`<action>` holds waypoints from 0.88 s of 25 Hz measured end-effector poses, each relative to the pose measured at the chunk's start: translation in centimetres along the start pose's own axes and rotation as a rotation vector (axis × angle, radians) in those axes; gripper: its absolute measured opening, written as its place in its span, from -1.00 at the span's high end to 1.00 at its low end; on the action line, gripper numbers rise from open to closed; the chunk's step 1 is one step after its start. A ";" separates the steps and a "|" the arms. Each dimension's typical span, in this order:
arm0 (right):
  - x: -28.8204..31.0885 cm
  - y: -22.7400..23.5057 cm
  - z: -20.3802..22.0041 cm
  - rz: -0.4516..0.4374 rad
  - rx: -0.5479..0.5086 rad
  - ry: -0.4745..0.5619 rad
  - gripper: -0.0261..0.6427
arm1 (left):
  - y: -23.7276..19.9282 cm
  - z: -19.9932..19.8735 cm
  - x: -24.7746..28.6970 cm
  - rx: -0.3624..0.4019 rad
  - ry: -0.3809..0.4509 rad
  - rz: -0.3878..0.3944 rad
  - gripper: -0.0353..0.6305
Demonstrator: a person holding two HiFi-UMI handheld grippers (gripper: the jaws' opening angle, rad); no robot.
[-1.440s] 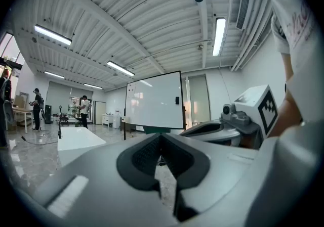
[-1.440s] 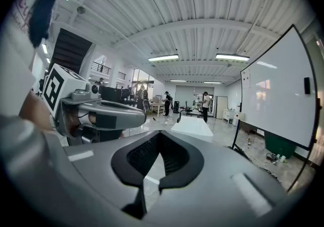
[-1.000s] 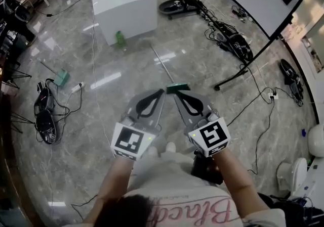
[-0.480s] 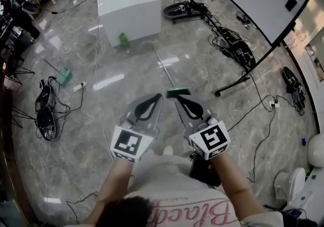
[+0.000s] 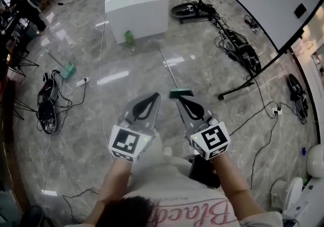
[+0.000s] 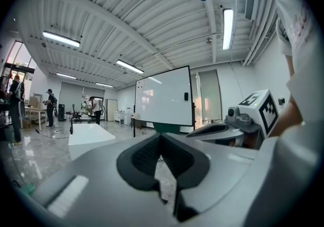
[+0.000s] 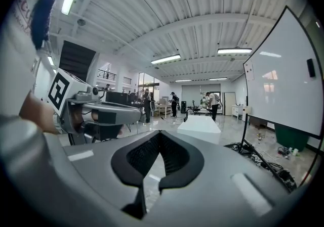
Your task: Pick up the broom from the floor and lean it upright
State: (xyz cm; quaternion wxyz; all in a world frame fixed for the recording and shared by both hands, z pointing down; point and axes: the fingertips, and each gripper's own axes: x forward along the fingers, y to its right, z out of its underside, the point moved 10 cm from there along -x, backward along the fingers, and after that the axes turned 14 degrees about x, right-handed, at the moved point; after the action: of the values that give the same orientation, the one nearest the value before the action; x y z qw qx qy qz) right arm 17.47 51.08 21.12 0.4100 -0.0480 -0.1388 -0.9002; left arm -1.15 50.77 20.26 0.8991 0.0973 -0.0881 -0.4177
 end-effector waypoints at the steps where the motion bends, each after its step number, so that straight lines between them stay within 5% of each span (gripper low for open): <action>1: 0.2 0.2 0.1 0.002 0.001 -0.006 0.92 | -0.3 0.2 0.0 0.000 -0.004 -0.005 0.90; 11: 5.2 2.8 -0.5 0.015 0.022 -0.030 0.92 | -5.0 1.8 3.2 -0.021 -0.012 -0.008 0.90; 22: 16.9 5.6 -4.0 0.016 0.010 -0.023 0.92 | -14.7 4.5 8.2 -0.037 -0.017 0.003 0.90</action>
State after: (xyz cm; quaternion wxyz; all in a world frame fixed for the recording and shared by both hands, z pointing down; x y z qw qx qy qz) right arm 10.64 34.16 21.91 0.4158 -0.0575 -0.1475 -0.8956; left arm -7.79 34.69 21.63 0.9007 0.0769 -0.0880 -0.4185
